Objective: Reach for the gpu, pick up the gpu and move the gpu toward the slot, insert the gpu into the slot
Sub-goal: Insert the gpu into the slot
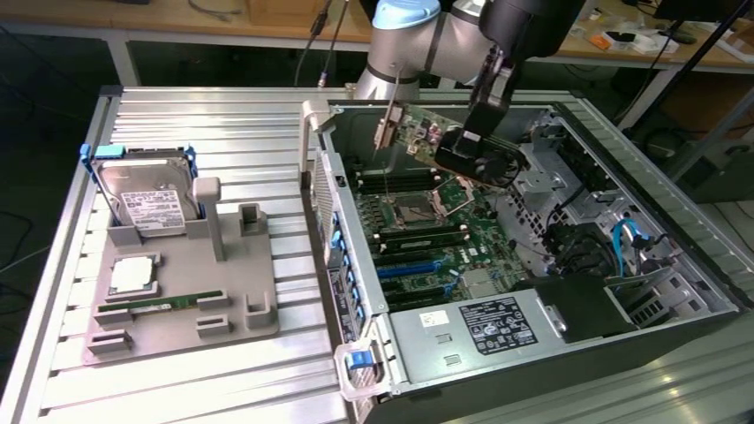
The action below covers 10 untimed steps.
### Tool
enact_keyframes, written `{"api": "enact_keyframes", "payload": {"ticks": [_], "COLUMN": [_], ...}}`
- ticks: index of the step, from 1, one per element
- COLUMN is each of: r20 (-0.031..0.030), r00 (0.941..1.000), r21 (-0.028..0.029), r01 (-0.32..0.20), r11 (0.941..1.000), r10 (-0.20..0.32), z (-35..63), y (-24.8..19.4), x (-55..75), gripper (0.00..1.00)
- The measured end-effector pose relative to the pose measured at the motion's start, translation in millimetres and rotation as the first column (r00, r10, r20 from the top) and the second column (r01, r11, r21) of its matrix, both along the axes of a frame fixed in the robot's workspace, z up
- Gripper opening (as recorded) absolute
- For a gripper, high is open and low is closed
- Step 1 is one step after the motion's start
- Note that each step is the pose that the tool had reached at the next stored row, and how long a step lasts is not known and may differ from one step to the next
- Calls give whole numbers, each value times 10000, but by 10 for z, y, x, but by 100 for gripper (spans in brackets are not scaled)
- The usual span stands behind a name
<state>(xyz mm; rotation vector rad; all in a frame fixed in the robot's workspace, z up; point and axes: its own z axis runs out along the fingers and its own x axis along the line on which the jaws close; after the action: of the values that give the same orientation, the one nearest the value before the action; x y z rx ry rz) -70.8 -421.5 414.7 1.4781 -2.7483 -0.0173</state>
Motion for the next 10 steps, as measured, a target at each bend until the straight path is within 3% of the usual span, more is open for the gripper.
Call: {"api": "enact_keyframes", "payload": {"ticks": [5, 10], "r20": [0, 0], "r00": [9957, 9830], "r21": [0, 0], "r01": [-931, -1837], "r11": [9957, 9830], "r10": [931, 1837], "z": [-12, -25], "y": [0, 0], "x": [0, 0], "gripper": [27, 27]}}
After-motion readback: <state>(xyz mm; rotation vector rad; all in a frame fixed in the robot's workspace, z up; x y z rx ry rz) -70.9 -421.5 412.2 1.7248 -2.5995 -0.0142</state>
